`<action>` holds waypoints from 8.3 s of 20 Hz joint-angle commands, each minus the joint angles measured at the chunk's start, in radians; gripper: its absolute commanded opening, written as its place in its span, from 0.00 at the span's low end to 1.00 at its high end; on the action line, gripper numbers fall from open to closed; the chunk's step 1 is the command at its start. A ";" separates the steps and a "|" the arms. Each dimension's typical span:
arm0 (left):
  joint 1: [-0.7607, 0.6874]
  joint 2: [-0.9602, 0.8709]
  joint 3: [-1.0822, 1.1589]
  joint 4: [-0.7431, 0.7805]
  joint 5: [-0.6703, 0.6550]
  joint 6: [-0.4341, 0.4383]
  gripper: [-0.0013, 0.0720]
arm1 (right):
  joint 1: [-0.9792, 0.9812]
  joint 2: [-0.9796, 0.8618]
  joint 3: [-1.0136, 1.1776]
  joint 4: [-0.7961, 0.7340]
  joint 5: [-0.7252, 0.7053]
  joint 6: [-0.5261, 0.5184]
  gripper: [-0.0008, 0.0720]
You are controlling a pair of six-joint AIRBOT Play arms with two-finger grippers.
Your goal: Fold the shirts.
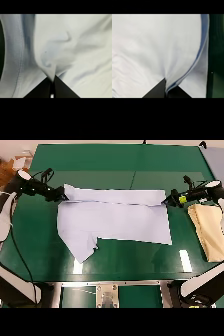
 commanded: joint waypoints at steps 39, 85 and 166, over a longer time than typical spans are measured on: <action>-0.090 0.874 -1.237 -0.325 0.441 -0.069 0.71 | -0.212 0.954 -1.132 0.150 -0.407 0.004 0.61; -0.175 1.483 -1.147 0.134 -0.150 -0.592 0.05 | -0.177 1.242 -1.106 -0.427 -0.166 0.389 0.03; -0.466 -0.061 0.288 -0.290 -0.240 -0.219 0.05 | 0.252 0.568 0.004 0.141 0.248 0.137 0.03</action>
